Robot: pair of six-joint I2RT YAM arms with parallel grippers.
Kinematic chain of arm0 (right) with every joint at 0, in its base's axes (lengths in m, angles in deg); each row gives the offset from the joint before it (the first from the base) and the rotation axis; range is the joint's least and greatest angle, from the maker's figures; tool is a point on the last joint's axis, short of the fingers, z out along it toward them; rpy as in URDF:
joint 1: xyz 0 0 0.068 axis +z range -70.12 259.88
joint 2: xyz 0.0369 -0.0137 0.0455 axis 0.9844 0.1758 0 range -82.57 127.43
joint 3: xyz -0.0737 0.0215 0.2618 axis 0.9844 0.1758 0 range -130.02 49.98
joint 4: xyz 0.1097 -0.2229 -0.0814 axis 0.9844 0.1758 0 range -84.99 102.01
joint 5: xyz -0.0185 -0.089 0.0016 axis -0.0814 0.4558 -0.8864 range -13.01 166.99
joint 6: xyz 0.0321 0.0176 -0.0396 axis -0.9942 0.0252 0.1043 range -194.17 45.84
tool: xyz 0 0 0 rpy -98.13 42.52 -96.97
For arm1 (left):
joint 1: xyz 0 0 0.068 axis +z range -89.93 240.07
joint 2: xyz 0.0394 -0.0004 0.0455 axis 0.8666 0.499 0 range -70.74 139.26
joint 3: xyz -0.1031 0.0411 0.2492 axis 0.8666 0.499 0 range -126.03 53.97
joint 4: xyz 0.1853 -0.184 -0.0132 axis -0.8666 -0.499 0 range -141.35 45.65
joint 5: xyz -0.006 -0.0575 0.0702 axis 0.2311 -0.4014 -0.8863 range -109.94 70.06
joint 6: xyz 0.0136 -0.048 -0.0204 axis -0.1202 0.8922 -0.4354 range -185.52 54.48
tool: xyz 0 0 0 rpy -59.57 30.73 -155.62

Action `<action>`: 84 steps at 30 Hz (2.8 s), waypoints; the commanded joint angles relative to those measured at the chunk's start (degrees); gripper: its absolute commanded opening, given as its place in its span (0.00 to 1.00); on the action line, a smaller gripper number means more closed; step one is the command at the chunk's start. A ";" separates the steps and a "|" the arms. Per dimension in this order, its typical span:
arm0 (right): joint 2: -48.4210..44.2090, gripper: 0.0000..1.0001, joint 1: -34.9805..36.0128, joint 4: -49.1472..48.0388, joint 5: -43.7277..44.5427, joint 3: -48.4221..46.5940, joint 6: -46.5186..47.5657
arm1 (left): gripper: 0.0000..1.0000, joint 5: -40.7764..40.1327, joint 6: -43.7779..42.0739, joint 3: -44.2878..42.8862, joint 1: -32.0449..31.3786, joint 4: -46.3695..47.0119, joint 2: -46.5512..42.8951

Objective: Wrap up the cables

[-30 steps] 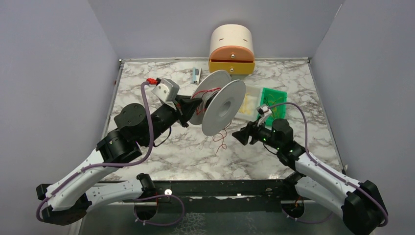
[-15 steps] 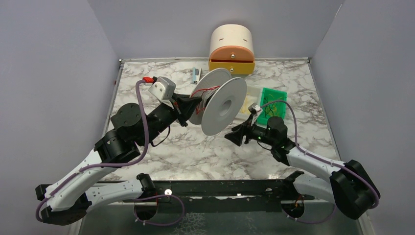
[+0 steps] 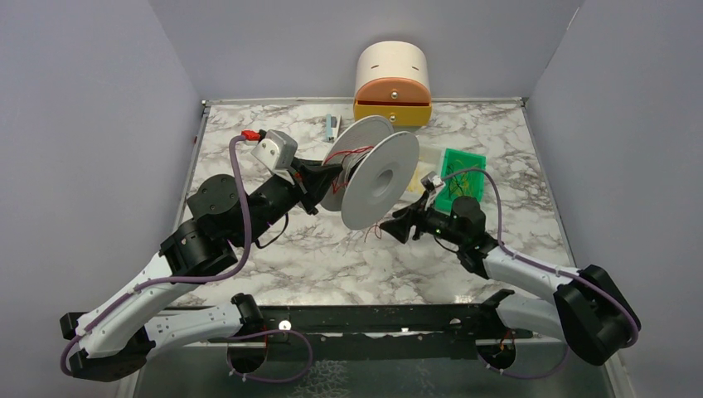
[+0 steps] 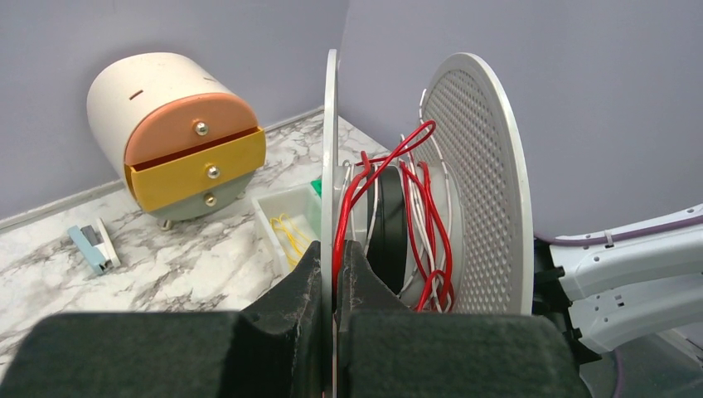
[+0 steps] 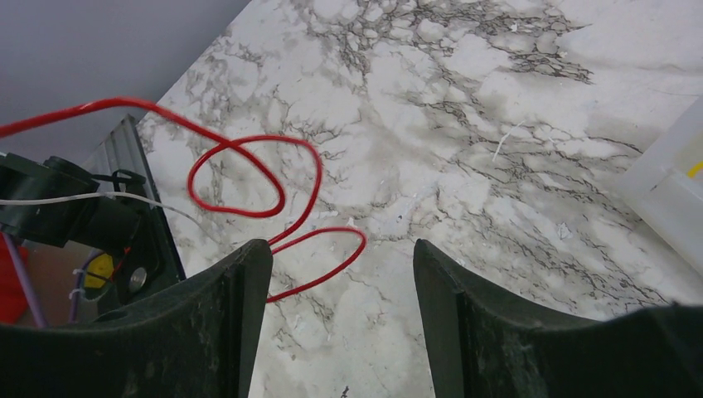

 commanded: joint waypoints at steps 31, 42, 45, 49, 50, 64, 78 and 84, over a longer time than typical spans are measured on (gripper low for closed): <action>13.51 0.27 3.88 -12.09 -7.46 -5.23 -3.94 | 0.00 1.01 0.97 -2.46 -0.21 6.48 -0.15; 12.78 0.01 8.47 -12.61 -4.19 -0.08 -4.36 | 0.00 -13.92 0.52 -0.14 -0.21 9.72 -0.76; 12.24 0.01 10.23 -12.61 -3.16 1.16 -4.58 | 0.00 -19.39 -0.69 0.76 -0.21 11.27 -0.09; 10.44 0.01 14.03 -10.41 -1.19 1.83 -4.14 | 0.00 -26.70 -2.75 2.09 -0.21 13.92 1.90; 9.56 0.01 15.03 -9.56 -0.50 2.00 -3.98 | 0.00 -28.73 -3.68 2.57 -0.21 14.87 2.41; -13.24 0.01 26.44 15.47 8.06 -0.03 -2.45 | 0.00 -47.48 -13.60 7.09 5.12 28.36 16.07; -25.20 0.01 29.13 43.53 10.63 -20.20 0.00 | 0.00 -47.38 -16.67 6.96 9.28 33.03 27.33; -23.86 0.01 29.10 52.97 15.60 -33.15 4.14 | 0.00 -46.34 -16.83 9.05 9.54 32.53 28.42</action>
